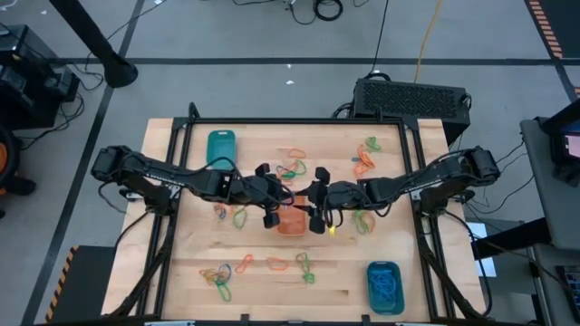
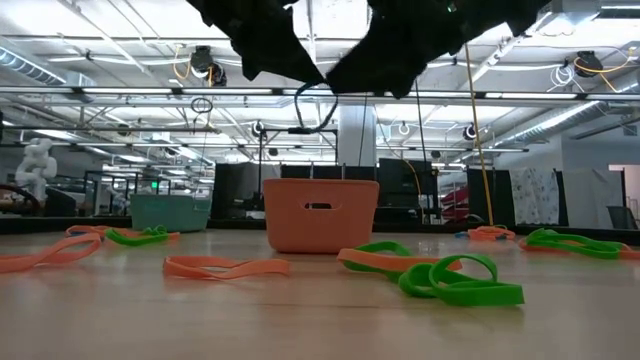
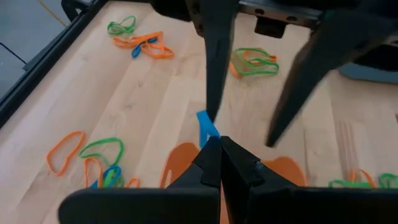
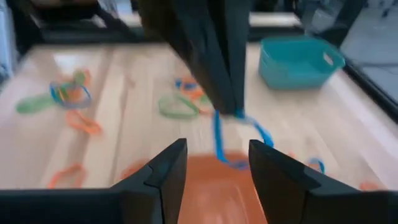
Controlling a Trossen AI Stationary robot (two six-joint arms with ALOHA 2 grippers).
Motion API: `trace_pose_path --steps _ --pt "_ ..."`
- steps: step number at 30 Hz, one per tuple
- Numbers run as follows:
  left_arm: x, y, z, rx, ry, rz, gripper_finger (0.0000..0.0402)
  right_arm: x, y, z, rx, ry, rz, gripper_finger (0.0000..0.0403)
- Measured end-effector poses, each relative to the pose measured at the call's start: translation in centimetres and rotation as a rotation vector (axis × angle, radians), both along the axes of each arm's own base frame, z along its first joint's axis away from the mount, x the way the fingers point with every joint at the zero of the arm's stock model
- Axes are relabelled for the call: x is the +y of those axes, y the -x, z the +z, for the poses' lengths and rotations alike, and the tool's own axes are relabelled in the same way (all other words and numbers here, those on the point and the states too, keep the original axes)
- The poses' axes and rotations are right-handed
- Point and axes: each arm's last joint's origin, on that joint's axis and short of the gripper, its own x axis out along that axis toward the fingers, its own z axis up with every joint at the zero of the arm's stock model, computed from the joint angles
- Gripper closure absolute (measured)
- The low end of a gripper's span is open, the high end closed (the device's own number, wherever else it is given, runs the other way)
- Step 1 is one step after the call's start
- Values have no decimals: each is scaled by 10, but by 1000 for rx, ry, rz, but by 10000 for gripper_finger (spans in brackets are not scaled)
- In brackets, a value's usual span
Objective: Sort rubber bands into baskets
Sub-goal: Put the blue rubber band into the blue bin
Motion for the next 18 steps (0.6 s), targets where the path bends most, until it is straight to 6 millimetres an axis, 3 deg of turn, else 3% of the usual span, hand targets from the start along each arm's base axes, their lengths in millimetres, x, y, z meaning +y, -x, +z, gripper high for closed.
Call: trace_pose_path --steps 5,8,18 --pt "1 2 -3 34 -22 26 400 -1 5 -10 109 -38 -21 239" --pt "2 3 -4 50 -28 32 400 1 6 -11 131 -88 60 238" --pt "-3 4 -4 48 -33 26 400 -3 2 -4 40 -33 -20 238"
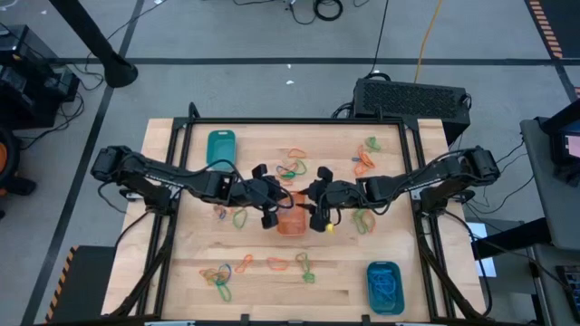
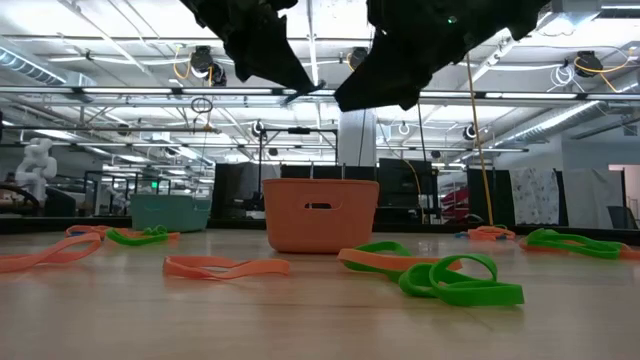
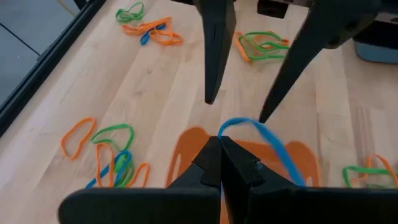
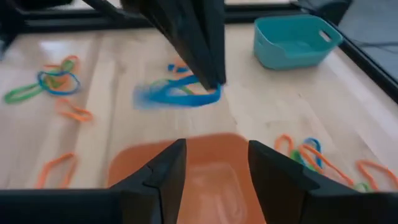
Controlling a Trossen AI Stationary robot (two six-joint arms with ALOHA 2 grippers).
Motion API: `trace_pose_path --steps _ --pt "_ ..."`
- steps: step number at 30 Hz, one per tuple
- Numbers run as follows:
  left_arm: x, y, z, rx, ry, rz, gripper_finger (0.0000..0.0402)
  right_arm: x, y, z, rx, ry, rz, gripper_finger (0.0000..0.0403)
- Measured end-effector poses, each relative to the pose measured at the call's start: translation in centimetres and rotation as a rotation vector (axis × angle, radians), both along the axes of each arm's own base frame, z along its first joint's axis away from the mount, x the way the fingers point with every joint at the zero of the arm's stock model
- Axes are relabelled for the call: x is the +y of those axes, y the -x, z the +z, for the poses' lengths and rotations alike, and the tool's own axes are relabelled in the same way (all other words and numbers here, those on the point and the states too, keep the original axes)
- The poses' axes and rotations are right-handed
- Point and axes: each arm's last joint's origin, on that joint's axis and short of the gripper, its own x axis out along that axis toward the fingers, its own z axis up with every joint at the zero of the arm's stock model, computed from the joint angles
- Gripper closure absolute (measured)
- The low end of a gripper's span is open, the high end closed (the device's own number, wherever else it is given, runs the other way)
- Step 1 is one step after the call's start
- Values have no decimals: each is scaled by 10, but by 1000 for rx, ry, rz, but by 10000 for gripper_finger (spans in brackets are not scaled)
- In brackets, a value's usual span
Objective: Sort rubber bands into baskets
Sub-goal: Put the blue rubber band into the blue bin
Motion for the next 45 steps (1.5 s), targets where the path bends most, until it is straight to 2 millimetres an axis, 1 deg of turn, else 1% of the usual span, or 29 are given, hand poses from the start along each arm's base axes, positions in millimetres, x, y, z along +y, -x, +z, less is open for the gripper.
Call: trace_pose_path --steps 4,12,23,27,38,41,43,45 --pt "-3 0 0 -3 12 1 400 2 -2 4 -43 -15 56 238" --pt "-4 -2 -1 -20 19 3 400 1 -3 5 -56 -33 45 238" --pt "-6 -15 -19 13 18 -9 400 1 -3 5 -52 -44 33 238" --pt "-6 -16 -18 -1 19 -11 400 1 -1 2 -25 -39 30 238" --pt "-7 -18 -12 -54 4 -50 400 0 -1 2 -25 -34 30 239" --pt "-7 -18 -12 -53 4 -51 400 0 -1 2 -20 -17 38 254" --pt "-7 -18 -13 -51 3 -51 400 0 -1 1 -12 -7 43 276" --pt "-7 -18 -13 -50 3 -51 400 0 -1 1 -6 0 45 307"
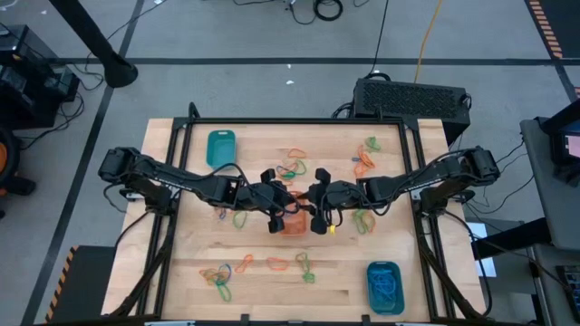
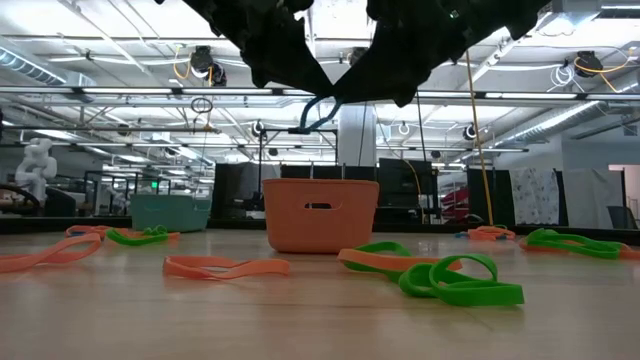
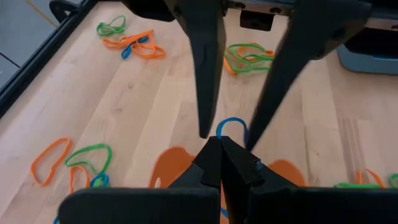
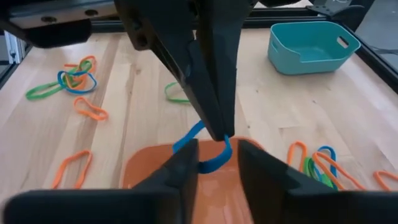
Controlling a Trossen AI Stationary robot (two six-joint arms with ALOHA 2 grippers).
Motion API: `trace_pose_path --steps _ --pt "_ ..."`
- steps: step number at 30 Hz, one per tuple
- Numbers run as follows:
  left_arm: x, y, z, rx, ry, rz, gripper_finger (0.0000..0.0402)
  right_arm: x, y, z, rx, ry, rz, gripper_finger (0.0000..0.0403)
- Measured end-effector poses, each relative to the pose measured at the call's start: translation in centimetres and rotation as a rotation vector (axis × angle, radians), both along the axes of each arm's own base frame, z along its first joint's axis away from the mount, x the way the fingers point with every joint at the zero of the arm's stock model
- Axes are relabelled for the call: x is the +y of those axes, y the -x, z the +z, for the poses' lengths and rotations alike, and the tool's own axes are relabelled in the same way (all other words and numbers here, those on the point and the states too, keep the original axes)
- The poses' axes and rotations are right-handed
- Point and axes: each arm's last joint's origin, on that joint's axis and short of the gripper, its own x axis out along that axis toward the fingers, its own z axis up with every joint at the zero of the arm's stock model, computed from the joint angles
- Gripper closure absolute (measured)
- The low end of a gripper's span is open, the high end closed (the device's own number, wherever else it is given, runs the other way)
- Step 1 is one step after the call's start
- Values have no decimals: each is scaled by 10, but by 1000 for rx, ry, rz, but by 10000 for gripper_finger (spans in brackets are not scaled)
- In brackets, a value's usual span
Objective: Sort rubber bands into baskets
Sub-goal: Put the blue rubber band into the blue bin
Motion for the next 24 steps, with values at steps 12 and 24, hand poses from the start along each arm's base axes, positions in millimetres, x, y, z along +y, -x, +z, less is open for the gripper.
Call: trace_pose_path --steps 12,24 --pt "-1 1 -1 25 -67 -52 309 -4 1 -2 28 19 7 400" --pt "1 9 -3 113 -93 -69 184 7 18 7 90 5 37 402"
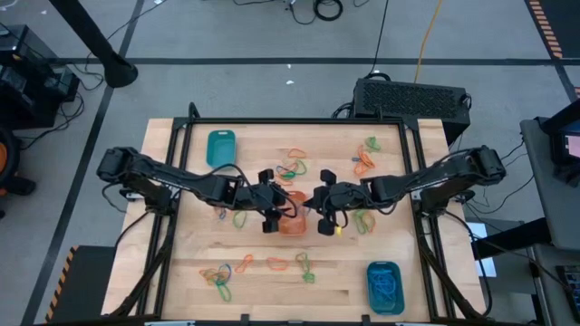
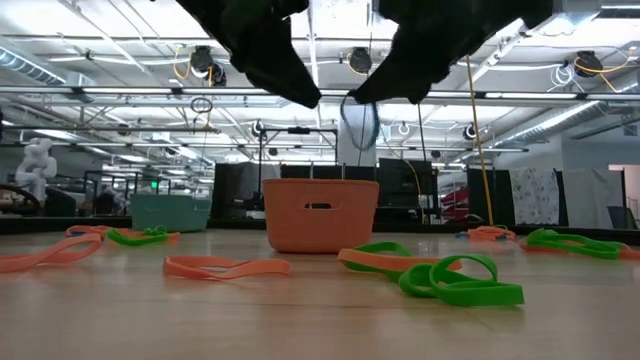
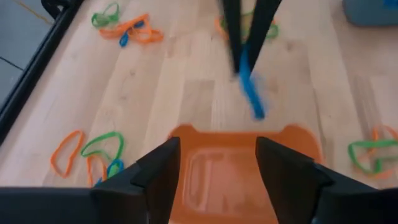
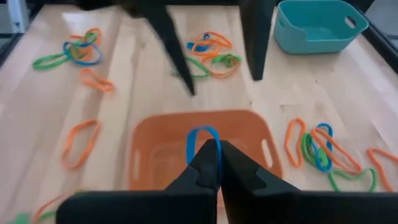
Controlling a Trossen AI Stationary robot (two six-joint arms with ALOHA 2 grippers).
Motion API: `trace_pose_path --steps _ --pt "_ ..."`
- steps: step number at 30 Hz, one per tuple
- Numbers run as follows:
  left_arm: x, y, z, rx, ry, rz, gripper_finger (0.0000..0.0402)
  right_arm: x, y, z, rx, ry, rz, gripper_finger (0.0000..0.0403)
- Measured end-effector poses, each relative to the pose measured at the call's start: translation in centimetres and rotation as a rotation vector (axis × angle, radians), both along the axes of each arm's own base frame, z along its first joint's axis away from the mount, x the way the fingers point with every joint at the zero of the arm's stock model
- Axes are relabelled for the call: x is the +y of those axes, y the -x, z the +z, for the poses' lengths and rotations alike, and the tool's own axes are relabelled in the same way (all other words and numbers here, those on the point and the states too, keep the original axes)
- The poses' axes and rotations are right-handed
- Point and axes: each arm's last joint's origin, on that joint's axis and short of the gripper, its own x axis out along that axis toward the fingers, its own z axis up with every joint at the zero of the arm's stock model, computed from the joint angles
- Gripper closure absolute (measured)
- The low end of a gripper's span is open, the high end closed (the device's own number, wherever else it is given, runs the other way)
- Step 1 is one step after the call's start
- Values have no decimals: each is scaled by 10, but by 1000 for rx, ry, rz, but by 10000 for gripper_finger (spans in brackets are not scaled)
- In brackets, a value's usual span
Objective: Sort rubber bands into baskets
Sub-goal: Put the blue rubber band into the blue bin
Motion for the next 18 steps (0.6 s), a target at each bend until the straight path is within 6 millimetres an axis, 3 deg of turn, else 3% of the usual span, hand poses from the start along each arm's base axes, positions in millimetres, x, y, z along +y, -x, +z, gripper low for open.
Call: trace_pose_path --steps 6,11,18 --pt "2 11 -6 127 -20 0 182 21 19 10 53 -117 81 402" --pt "2 23 -15 271 3 54 182 55 39 8 204 -377 212 403" --pt "-11 30 -16 240 -30 61 182 108 68 9 411 -695 293 403"
